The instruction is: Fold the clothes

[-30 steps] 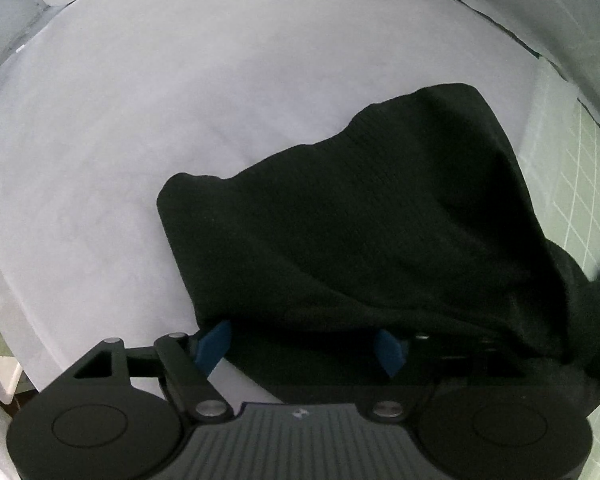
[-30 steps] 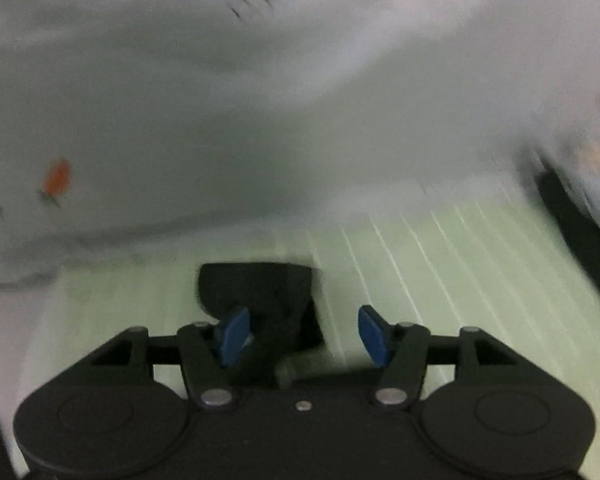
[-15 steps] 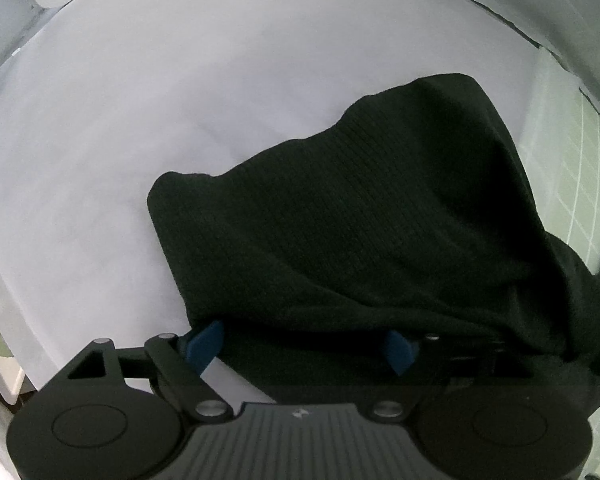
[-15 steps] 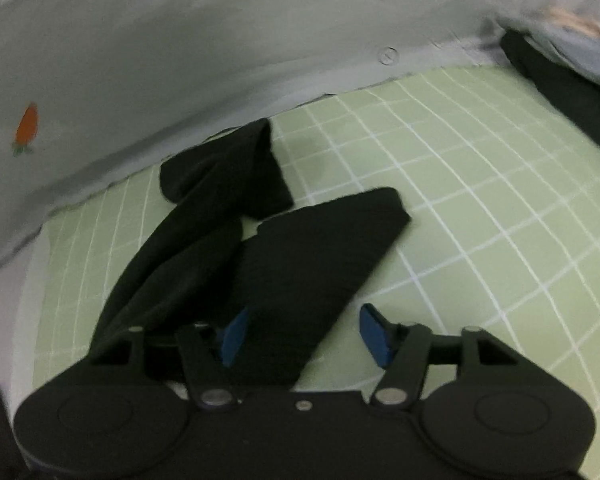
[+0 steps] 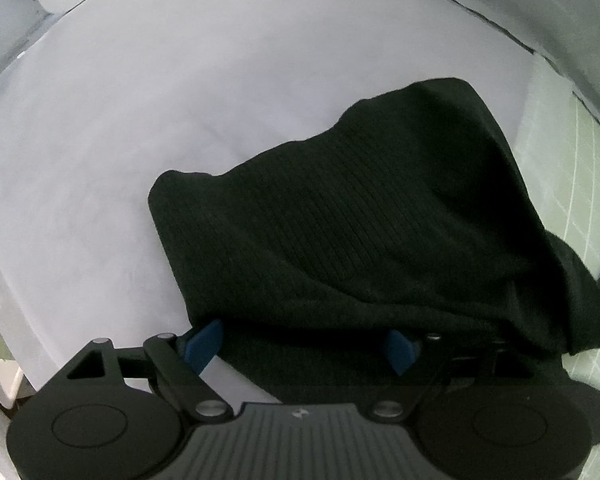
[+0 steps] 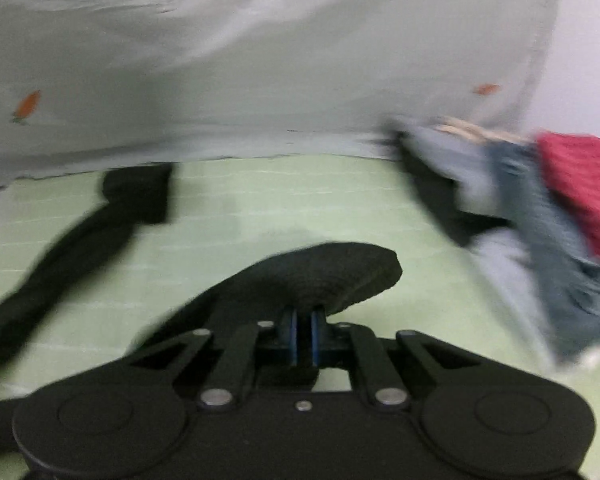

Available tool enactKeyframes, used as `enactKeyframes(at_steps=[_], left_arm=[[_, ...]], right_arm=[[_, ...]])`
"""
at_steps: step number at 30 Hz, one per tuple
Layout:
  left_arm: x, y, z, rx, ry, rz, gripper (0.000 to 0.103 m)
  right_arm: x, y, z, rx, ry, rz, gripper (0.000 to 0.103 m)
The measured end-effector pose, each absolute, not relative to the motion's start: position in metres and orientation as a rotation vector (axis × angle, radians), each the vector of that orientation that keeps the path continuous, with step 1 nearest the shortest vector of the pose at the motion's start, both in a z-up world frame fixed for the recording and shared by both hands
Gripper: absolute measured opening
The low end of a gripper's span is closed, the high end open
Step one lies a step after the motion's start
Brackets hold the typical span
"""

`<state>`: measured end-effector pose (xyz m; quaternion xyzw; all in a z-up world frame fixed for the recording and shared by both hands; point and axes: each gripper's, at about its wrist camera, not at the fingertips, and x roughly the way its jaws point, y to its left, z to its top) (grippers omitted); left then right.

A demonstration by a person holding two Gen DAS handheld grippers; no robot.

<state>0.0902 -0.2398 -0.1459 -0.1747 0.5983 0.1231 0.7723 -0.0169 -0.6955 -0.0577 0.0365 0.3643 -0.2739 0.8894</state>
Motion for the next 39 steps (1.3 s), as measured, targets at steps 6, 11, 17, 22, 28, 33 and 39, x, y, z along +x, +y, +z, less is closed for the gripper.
enactKeyframes(at_steps=[6,11,17,22,28,33,39], left_arm=[[0.072,-0.24,-0.142,-0.424,1.242,0.317,0.03],[0.036,-0.193,-0.142,-0.515,1.168,0.322,0.001],[0.012,-0.17,-0.101,-0.31,1.004,0.436,0.0],[-0.003,-0.151,-0.099,-0.275,1.043,0.38,0.003],[-0.031,-0.187,-0.096,-0.291,1.117,0.249,0.025],[-0.035,-0.235,-0.104,-0.207,1.183,0.119,0.043],[-0.029,-0.283,-0.108,-0.113,1.207,0.025,0.065]], right_arm=[[-0.07,-0.723,-0.062,0.168,0.764,-0.705,0.007],[-0.098,-0.726,-0.068,0.232,0.776,-0.73,0.007],[-0.129,-0.716,-0.068,0.258,0.77,-0.72,0.007],[-0.147,-0.712,-0.089,0.288,0.864,-0.728,0.011],[-0.151,-0.703,-0.084,0.267,0.861,-0.758,0.046],[-0.141,-0.698,-0.083,0.236,0.872,-0.713,0.091],[-0.125,-0.697,-0.091,0.268,0.892,-0.668,0.1]])
